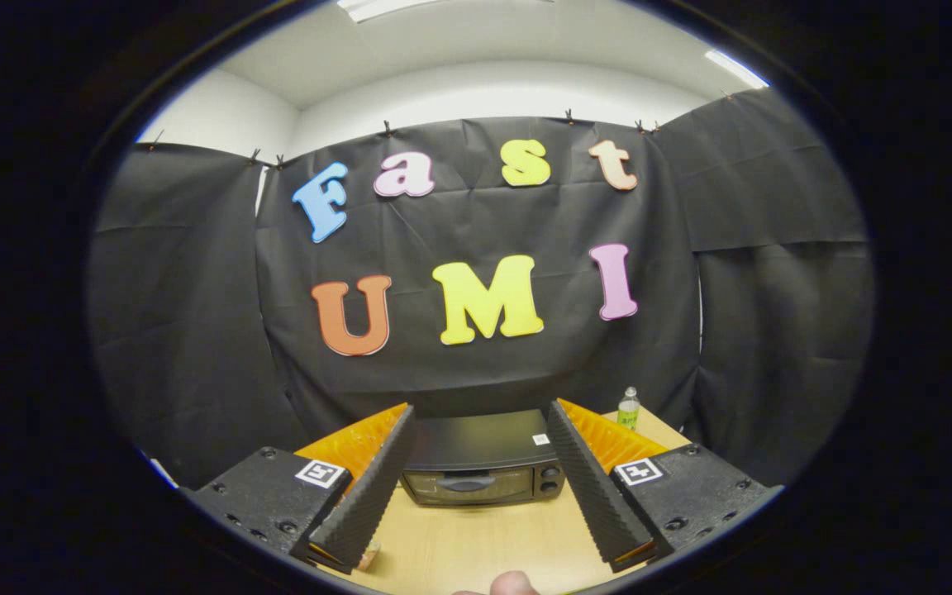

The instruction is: Open the toaster oven, put the food inside, and close the toaster oven door.

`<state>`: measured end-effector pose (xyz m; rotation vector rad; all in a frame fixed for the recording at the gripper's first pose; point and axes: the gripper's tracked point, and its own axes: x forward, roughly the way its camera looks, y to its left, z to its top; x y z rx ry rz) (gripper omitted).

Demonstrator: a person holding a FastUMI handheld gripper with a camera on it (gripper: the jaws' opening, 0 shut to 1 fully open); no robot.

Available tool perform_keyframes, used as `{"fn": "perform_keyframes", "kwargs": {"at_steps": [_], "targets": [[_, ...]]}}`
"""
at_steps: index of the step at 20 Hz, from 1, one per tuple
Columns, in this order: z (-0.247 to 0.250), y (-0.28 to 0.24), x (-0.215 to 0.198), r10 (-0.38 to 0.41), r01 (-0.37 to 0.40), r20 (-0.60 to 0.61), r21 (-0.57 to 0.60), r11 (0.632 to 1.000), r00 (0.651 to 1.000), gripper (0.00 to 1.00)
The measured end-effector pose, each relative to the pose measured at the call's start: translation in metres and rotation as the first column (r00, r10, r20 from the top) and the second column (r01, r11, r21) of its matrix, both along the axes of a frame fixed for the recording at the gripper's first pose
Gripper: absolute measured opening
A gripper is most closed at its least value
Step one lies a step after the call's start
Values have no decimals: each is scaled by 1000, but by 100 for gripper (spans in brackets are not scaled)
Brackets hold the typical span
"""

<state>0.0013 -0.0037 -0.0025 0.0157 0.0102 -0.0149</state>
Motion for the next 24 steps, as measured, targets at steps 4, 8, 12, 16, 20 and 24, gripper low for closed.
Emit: {"fn": "perform_keyframes", "kwargs": {"at_steps": [4, 8, 12, 16, 20, 24], "targets": [[0, -2, 1, -5, 5, 0, 3, 1000, 1000, 100], [-3, -1, 3, -5, 6, -7, 13, 1000, 1000, 100], [-5, 1, 6, -3, 3, -13, 14, 1000, 1000, 100], [-13, 1, 13, 1, -1, -30, 23, 1000, 1000, 100], [-18, 6, 30, 13, -12, -41, 25, 1000, 999, 100], [-29, 11, 54, 31, -31, -45, 7, 1000, 999, 100]]}}
